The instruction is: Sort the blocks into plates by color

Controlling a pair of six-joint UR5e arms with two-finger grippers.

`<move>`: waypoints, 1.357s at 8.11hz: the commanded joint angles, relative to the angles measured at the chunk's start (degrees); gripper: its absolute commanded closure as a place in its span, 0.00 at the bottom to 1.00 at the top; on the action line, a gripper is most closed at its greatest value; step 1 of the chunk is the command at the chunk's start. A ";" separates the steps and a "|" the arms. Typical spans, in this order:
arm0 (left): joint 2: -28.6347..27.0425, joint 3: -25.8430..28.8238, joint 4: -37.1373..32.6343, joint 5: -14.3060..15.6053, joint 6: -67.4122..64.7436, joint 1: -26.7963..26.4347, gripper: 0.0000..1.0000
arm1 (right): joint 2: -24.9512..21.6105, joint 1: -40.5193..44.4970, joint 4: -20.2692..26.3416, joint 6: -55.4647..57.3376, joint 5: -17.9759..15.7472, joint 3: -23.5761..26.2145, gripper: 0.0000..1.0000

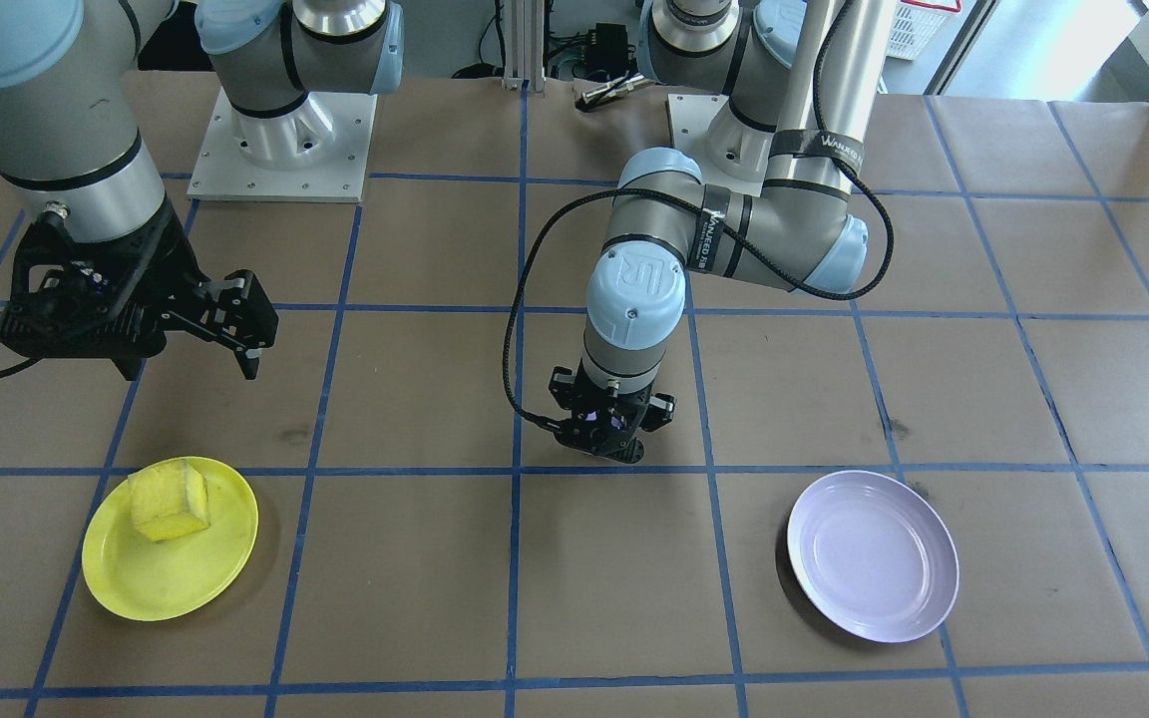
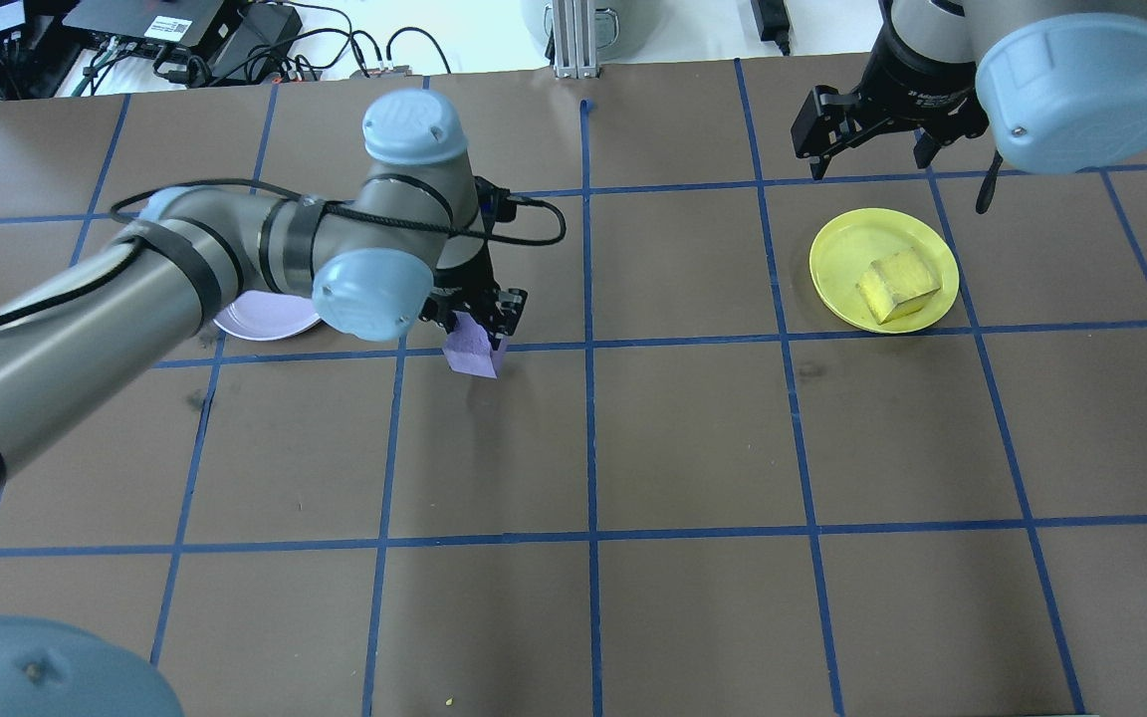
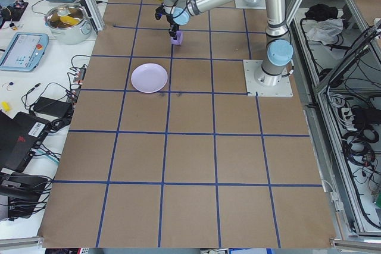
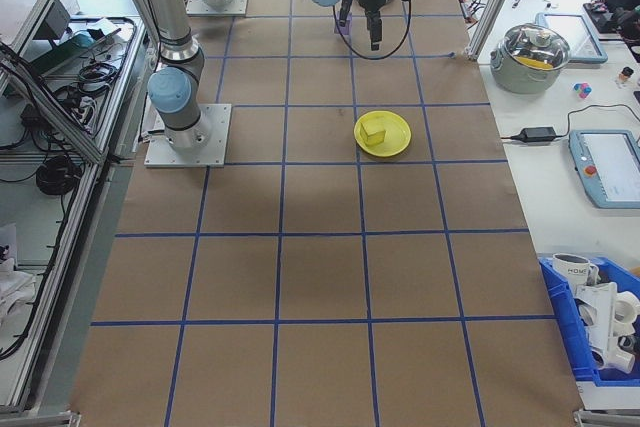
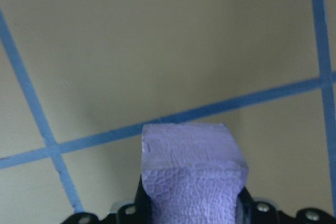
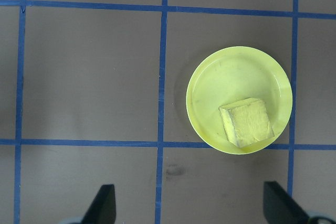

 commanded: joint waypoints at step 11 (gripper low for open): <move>-7.77 25.97 -20.14 2.42 12.04 21.52 1.00 | 0.00 0.00 0.00 0.08 0.18 0.00 0.00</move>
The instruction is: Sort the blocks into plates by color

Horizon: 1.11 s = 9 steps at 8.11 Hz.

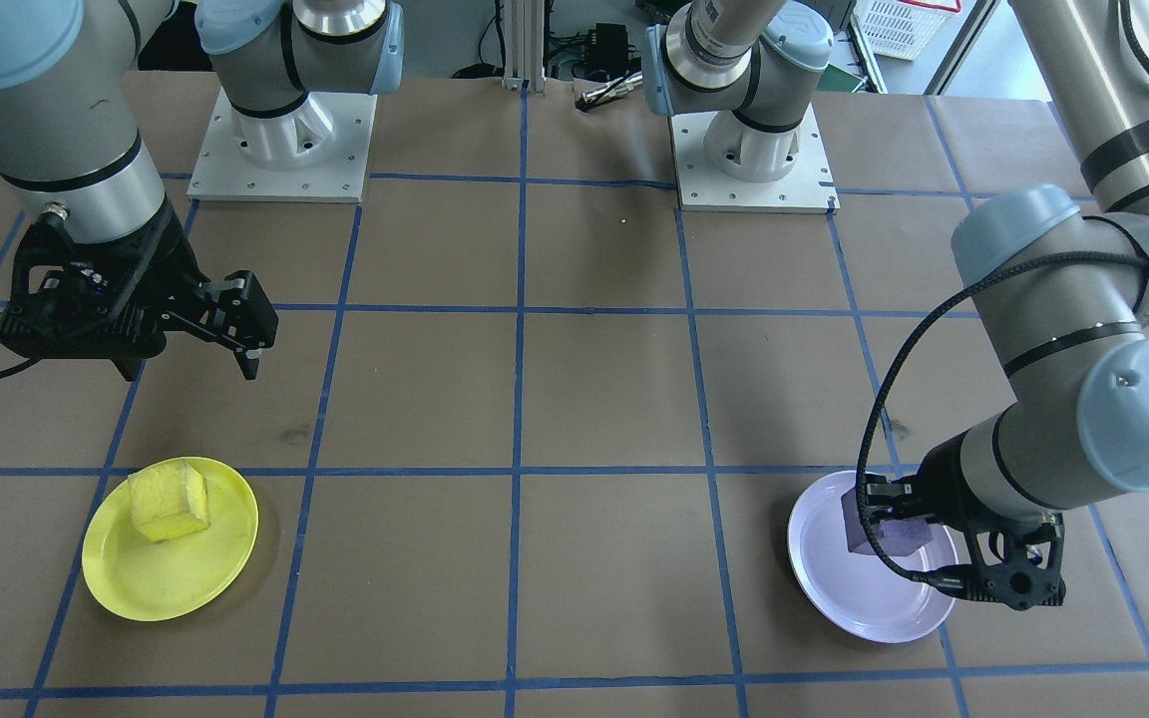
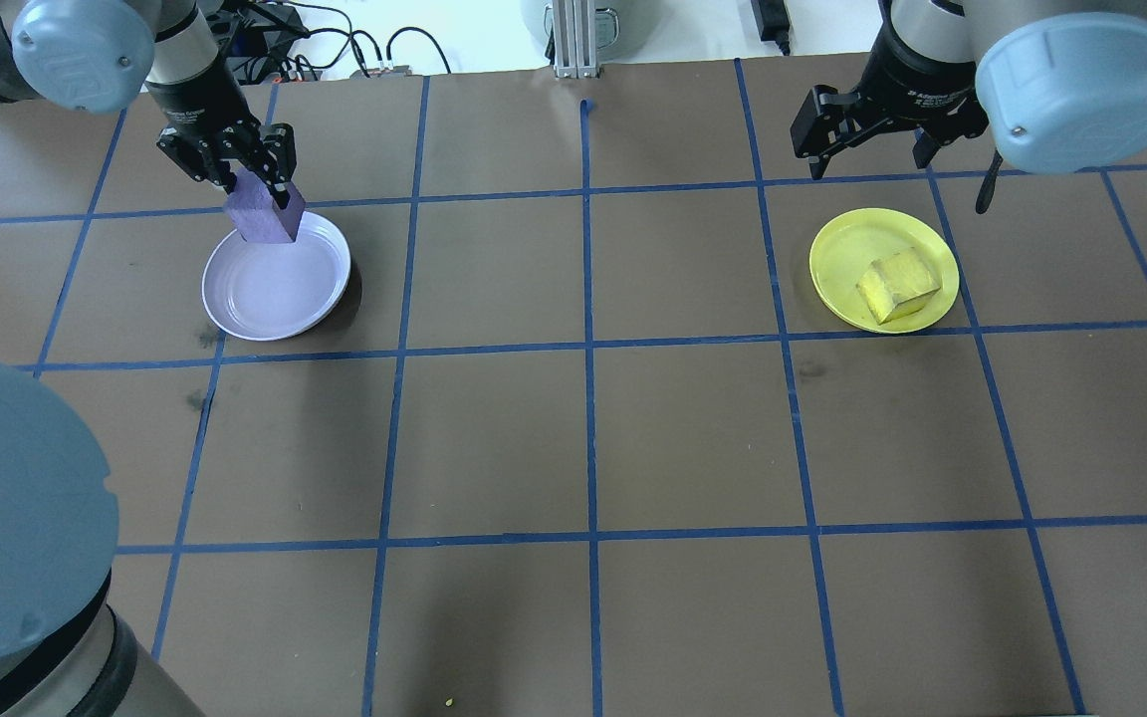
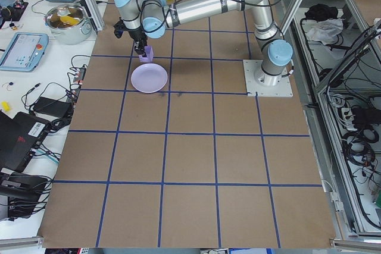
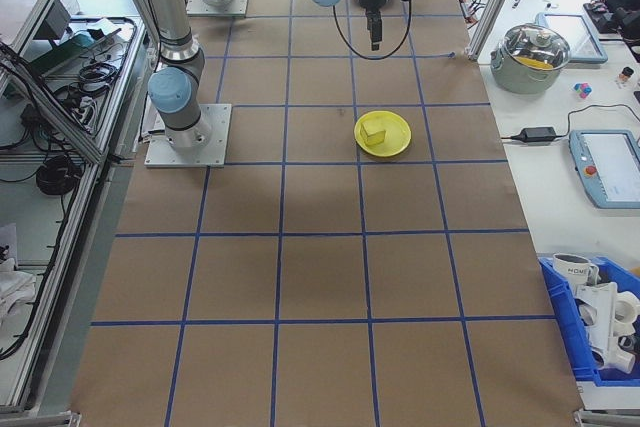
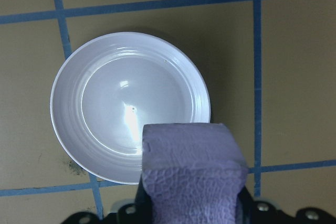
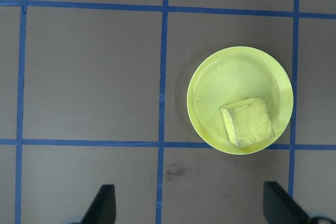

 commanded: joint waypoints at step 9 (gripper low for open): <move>-7.17 -3.52 6.35 1.31 0.88 2.76 0.79 | 0.00 0.00 0.00 0.05 0.05 0.00 0.00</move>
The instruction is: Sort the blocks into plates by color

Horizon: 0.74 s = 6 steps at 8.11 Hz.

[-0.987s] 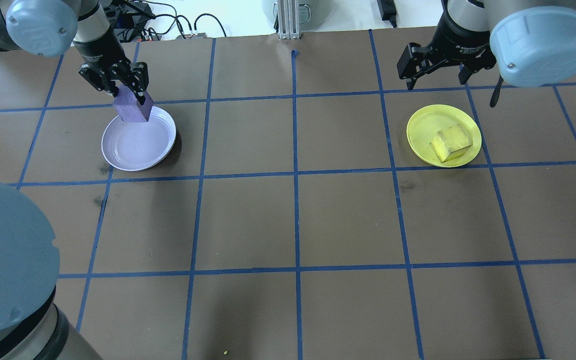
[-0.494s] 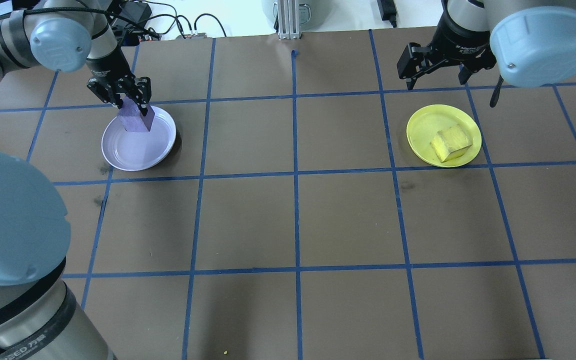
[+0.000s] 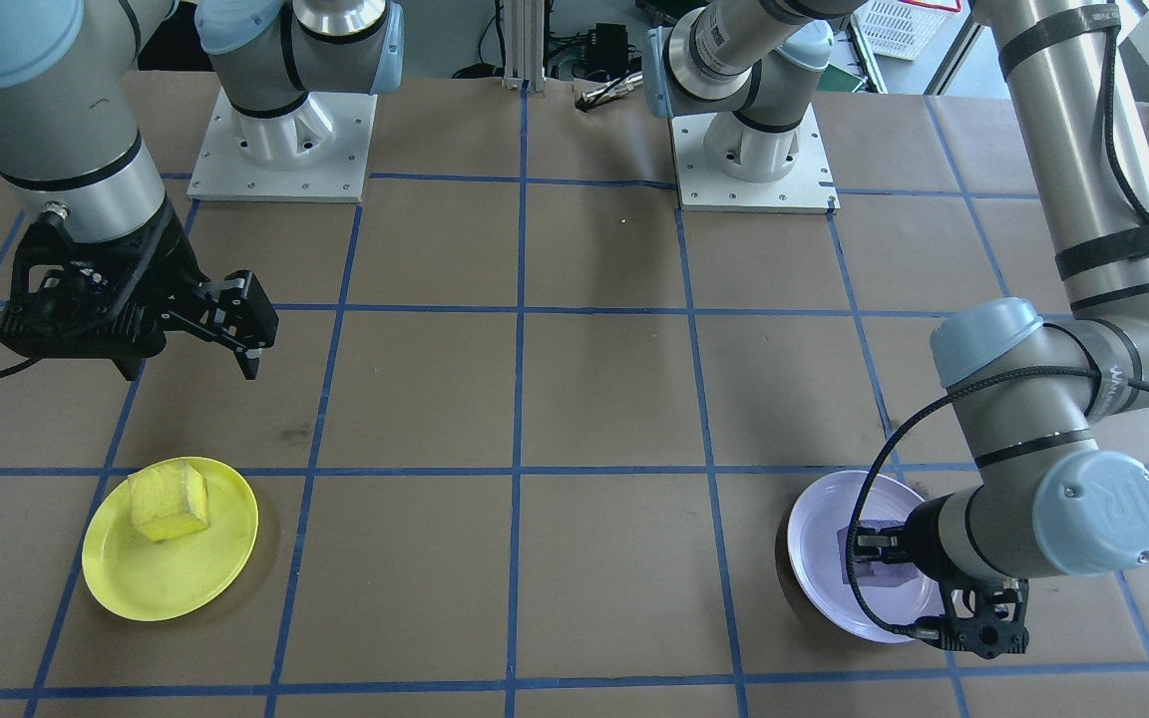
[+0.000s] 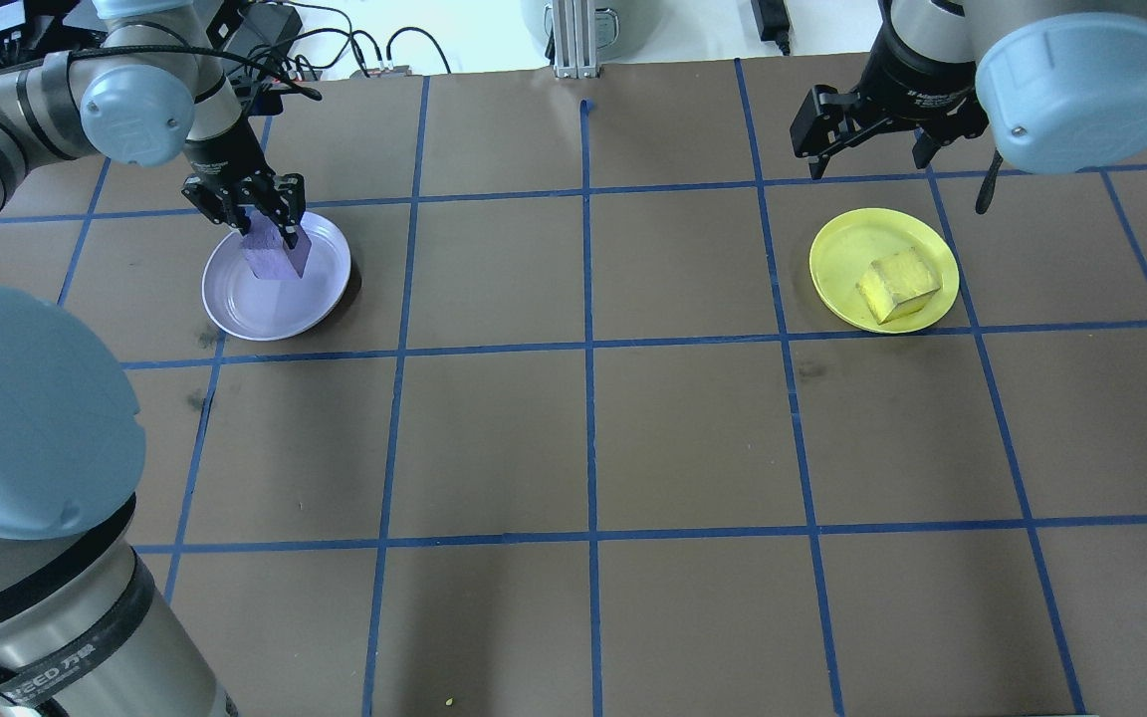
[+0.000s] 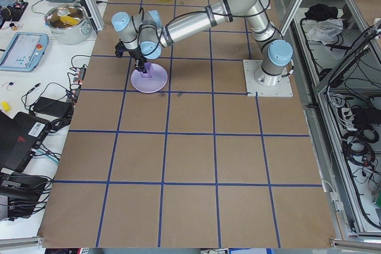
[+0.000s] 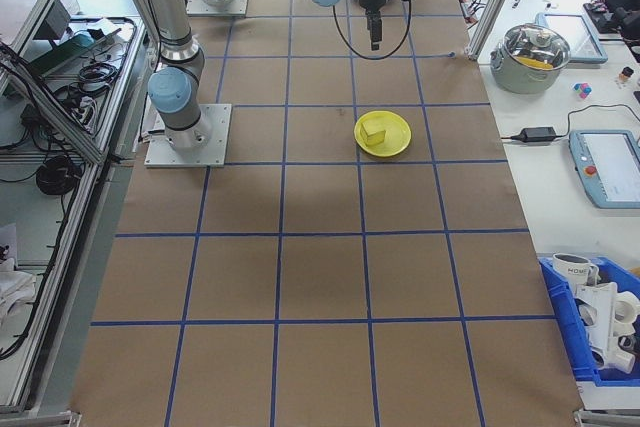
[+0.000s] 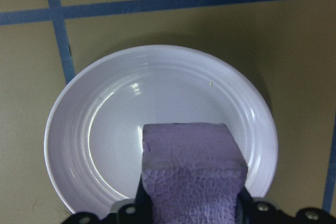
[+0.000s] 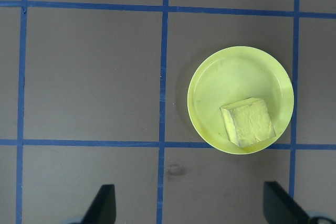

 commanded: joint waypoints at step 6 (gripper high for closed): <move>0.73 -0.55 -0.08 6.11 -0.04 0.21 0.00 | 0.00 0.00 0.00 -0.22 -0.04 0.00 0.00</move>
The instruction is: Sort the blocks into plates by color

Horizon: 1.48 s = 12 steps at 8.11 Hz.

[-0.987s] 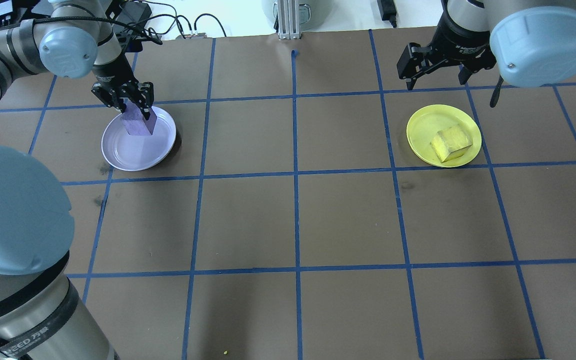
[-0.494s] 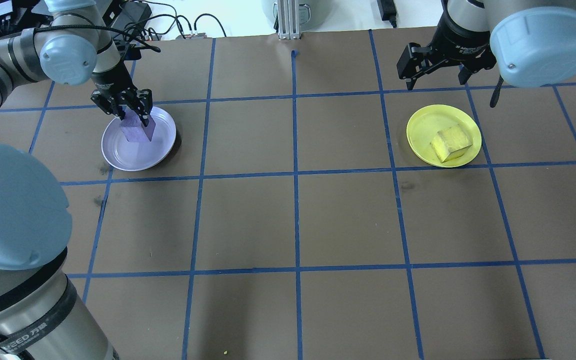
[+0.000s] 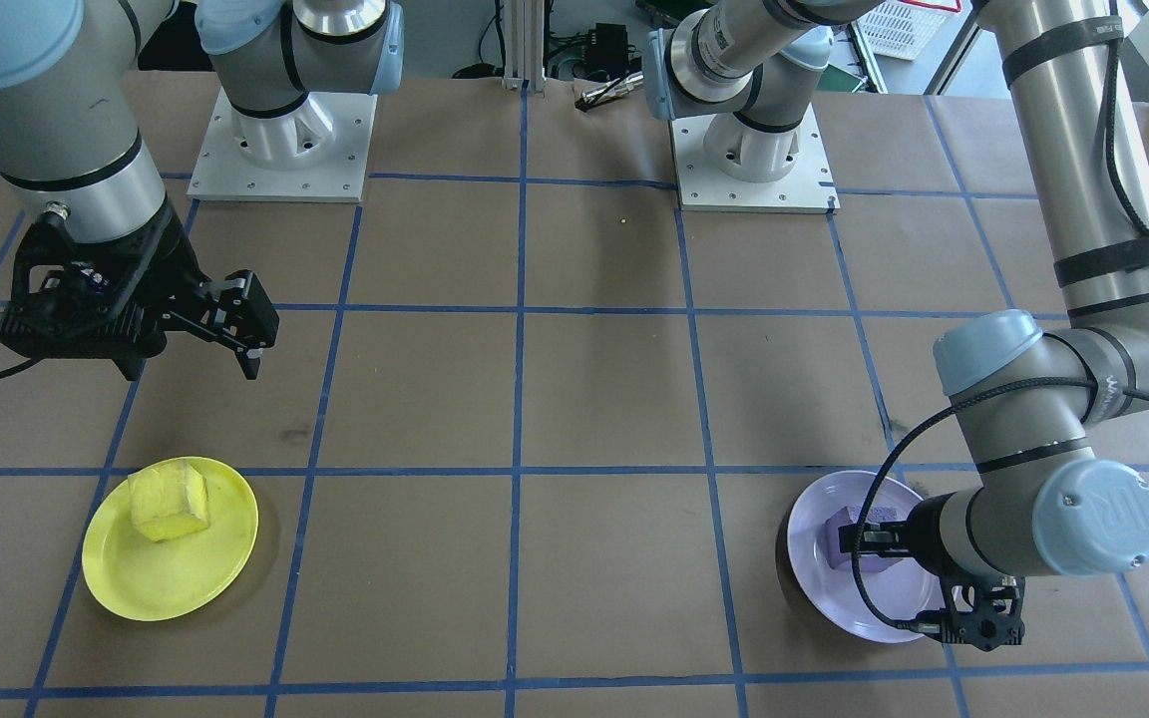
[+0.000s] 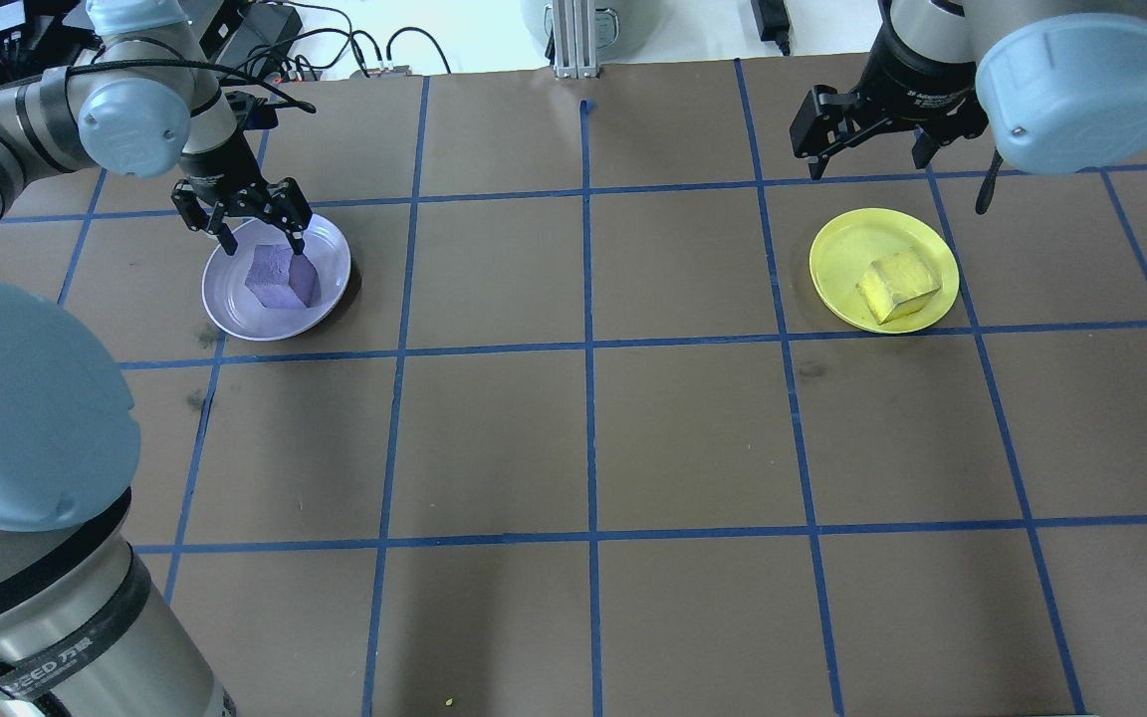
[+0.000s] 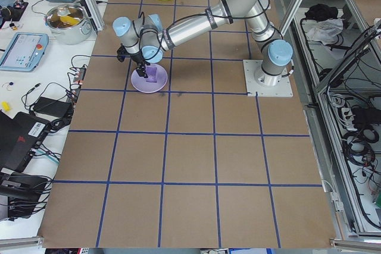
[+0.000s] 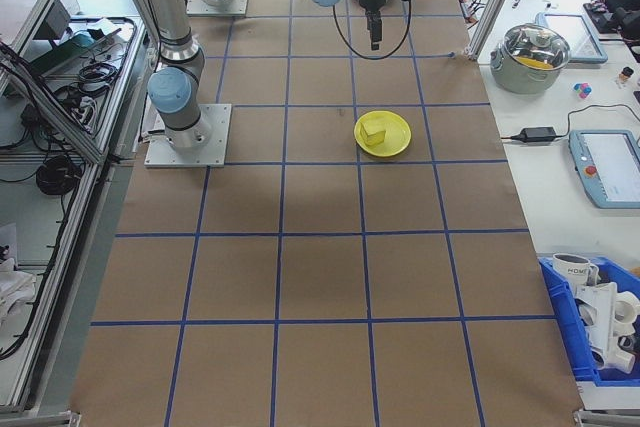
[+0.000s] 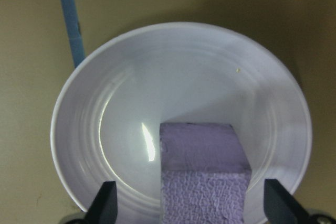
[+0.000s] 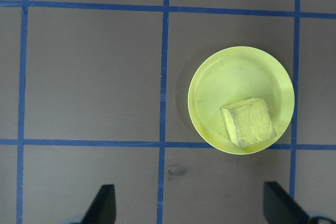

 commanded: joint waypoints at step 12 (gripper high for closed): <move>29.84 -0.28 -14.75 0.80 -13.54 -11.65 0.00 | -3.08 0.09 6.16 -0.14 3.56 2.90 0.00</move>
